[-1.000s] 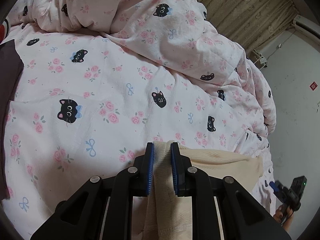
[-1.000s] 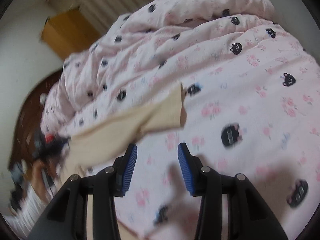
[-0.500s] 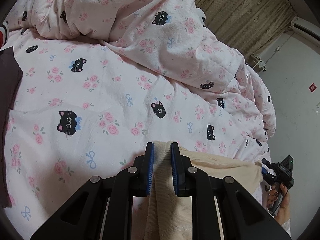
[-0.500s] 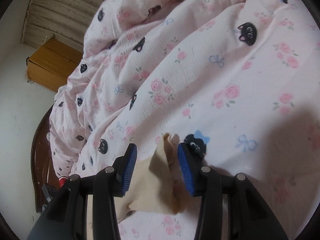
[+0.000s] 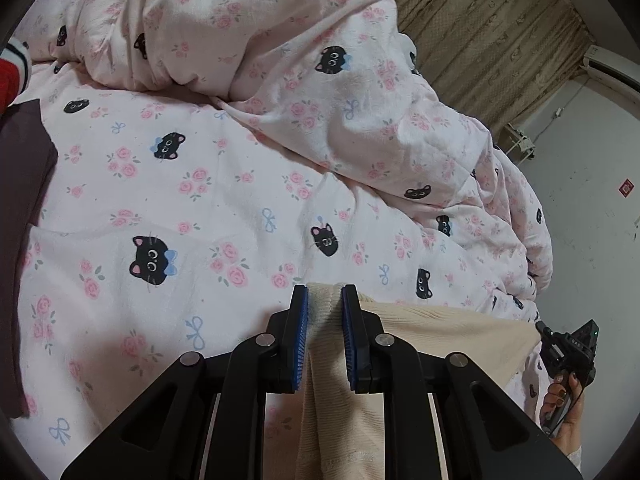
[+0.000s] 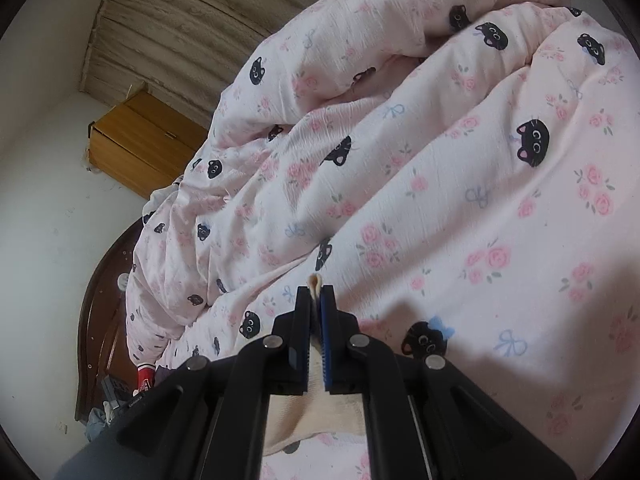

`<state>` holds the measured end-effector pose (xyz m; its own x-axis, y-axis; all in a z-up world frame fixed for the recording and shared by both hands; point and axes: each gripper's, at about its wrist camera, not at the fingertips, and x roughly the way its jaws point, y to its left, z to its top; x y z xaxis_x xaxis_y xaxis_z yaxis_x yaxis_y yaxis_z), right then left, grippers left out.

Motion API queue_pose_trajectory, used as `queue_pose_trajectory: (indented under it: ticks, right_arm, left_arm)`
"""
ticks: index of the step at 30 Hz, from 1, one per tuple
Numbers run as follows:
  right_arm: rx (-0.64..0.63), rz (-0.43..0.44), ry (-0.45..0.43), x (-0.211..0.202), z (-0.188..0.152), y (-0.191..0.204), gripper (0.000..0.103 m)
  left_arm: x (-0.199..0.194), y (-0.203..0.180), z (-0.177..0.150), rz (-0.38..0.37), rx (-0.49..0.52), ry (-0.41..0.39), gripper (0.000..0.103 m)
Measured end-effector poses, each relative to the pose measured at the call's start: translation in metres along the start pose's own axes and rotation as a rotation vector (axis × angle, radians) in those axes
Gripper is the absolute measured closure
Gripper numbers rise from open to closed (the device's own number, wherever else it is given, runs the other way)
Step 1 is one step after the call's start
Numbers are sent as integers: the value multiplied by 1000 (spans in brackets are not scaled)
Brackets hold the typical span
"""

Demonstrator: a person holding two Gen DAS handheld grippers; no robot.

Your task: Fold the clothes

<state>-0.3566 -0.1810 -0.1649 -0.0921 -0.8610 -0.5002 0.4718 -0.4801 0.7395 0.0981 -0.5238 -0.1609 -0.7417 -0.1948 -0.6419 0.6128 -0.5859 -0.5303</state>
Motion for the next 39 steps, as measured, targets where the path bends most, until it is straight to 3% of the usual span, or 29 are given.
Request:
queue_pose_trajectory:
  ticks: [4,7,10,11,14,18,21,25,27,33,39]
  right_arm:
    - [14,-48,19,14,-6,-10,98]
    - [26,-92,22,17,-9,-16,92]
    - [50,-140,22,11,-10,-22,63]
    - [53,-147,15,7,-10,-23,59]
    - [61,-110,47,-6,-12,-25,59]
    - [55,-83,157,-15,-22,-27,59]
    - [45,-83,222,-12,-32,-26,59]
    - [43,-96,238,-9,-38,-27,64]
    - [50,-94,242,-11,-39,-29,69]
    - [55,-72,272,-8,-40,-26,97]
    - [65,-78,241,-26,-35,-25,98]
  left_arm:
    - [4,6,-3,16,-15,9,89]
    - [9,9,-6,33,-18,21,89]
    - [16,14,-10,45,-34,40,89]
    - [17,15,-11,47,-39,47,89]
    - [20,17,-13,53,-49,58,88]
    - [18,18,-13,55,-55,58,88]
    - [16,18,-13,57,-55,55,88]
    - [15,18,-15,58,-56,55,88]
    - [14,18,-15,58,-55,56,88]
    - [17,18,-15,59,-58,62,88]
    - [19,18,-15,62,-57,67,88]
